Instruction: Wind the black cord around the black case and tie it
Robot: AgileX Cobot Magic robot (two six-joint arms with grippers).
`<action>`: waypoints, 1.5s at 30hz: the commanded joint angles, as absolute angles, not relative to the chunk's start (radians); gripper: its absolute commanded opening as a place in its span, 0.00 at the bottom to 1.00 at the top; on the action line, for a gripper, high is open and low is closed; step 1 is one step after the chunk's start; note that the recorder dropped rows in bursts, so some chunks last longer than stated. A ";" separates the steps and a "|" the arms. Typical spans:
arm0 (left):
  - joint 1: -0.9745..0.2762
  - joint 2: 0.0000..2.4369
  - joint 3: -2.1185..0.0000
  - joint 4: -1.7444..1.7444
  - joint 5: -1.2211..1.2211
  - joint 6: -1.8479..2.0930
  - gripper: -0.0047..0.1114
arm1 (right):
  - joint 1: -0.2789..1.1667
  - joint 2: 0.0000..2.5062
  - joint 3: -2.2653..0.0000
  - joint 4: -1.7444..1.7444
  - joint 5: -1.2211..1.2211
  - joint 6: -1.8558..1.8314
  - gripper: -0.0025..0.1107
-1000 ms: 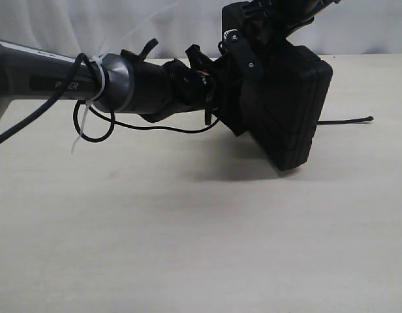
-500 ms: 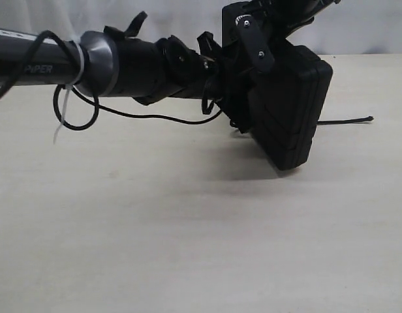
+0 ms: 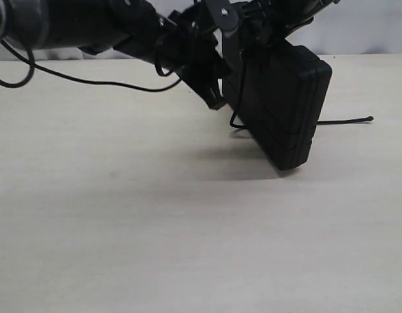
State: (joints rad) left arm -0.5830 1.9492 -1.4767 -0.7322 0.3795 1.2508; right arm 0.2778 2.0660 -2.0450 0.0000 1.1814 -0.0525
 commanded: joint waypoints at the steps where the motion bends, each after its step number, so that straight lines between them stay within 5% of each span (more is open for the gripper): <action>1: -0.587 1.906 -1.479 -0.941 0.352 1.408 0.04 | 0.281 2.082 -2.029 0.014 1.221 -0.059 0.06; 17: -0.594 2.002 -1.479 -1.572 0.329 2.064 0.04 | 0.281 2.082 -2.029 0.014 1.221 -0.059 0.06; 33: -0.594 1.878 -1.405 -1.433 0.206 2.031 0.04 | 0.281 2.082 -2.029 0.014 1.221 -0.059 0.06; 45: -0.594 2.051 -1.570 -1.594 0.251 2.143 0.04 | 0.281 2.082 -2.029 0.014 1.221 -0.036 0.06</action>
